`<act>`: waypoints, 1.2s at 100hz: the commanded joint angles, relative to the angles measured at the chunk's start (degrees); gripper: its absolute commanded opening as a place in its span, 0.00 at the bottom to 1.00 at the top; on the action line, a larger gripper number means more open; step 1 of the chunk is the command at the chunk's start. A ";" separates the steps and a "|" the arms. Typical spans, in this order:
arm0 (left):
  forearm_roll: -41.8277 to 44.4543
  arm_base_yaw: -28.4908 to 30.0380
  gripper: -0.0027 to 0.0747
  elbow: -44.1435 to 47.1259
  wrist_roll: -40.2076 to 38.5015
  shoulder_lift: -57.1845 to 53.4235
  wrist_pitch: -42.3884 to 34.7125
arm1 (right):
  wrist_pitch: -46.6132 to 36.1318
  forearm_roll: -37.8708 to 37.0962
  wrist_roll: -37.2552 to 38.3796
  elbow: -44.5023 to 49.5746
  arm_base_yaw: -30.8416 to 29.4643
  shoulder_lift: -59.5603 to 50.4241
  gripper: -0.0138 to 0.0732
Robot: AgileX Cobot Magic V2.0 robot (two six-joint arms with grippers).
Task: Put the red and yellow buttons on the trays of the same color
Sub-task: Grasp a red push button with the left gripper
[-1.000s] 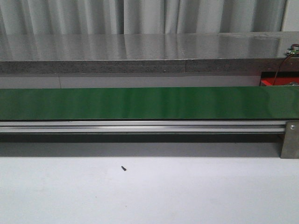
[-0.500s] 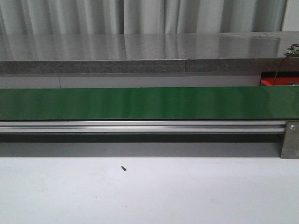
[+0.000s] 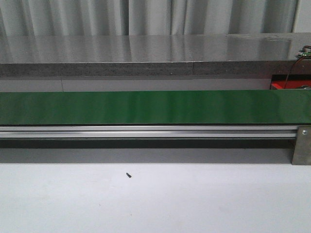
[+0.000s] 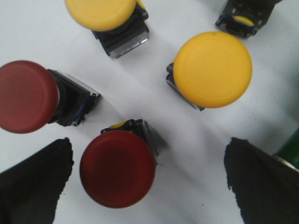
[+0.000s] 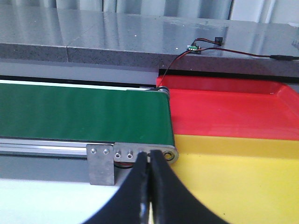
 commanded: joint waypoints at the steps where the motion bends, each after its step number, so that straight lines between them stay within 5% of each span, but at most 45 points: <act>1: 0.51 0.10 0.86 -1.86 0.06 -0.88 -2.20 | -4.72 -0.50 0.03 -1.07 -0.05 -0.96 0.08; 38: 0.68 0.10 0.85 -1.97 0.06 0.12 -3.57 | -4.67 -0.50 0.03 -1.07 -0.06 -0.96 0.08; 71: 1.11 0.10 0.56 -1.97 0.06 0.12 -4.25 | -4.67 -0.50 0.03 -1.07 -0.06 -0.96 0.08; 120: 1.50 0.10 0.32 -1.97 0.06 0.00 -3.77 | -4.67 -0.50 0.03 -1.07 -0.06 -0.96 0.08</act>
